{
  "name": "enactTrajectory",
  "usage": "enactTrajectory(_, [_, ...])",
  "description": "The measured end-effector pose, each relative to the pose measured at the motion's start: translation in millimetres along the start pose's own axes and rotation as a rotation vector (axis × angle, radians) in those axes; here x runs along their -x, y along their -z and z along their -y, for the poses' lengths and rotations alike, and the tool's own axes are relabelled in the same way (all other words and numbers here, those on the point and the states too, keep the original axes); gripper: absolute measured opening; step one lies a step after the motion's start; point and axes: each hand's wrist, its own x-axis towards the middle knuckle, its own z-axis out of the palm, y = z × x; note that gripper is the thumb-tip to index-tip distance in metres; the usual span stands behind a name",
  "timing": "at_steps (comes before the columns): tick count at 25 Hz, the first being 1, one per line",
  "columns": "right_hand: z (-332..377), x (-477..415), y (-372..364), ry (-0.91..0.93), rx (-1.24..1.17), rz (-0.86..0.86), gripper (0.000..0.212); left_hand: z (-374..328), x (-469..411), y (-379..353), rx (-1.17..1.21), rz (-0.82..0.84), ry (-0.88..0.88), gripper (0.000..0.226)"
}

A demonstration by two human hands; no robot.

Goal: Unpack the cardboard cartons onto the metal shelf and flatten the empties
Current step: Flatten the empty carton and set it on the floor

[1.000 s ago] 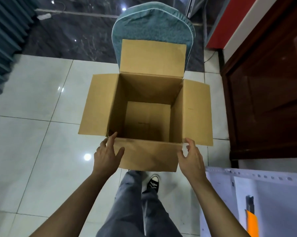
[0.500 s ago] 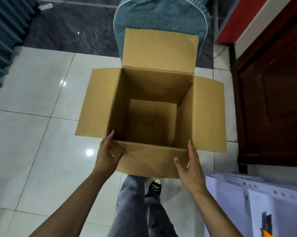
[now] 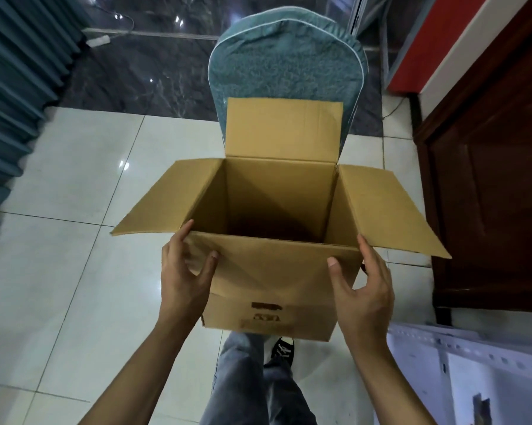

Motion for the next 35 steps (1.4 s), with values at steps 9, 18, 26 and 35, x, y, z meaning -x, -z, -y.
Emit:
enactTrajectory(9, [18, -50, -16, -0.074, -0.01, 0.032, 0.078, -26, -47, -17, -0.025, 0.038, 0.004, 0.097])
enactTrajectory(18, [-34, -25, -29, -0.228, -0.054, 0.251, 0.056, 38, -19, -28, -0.071, 0.135, 0.185, 0.082])
enactTrajectory(26, [-53, -10, -40, -0.408, -0.025, 0.352, 0.057, 55, -24, -36, -0.221, 0.287, 0.27, 0.1])
enactTrajectory(35, [-26, -7, -18, -0.458, 0.074, 0.2, 0.05, 30, -13, -12, -0.132, 0.161, 0.235, 0.079])
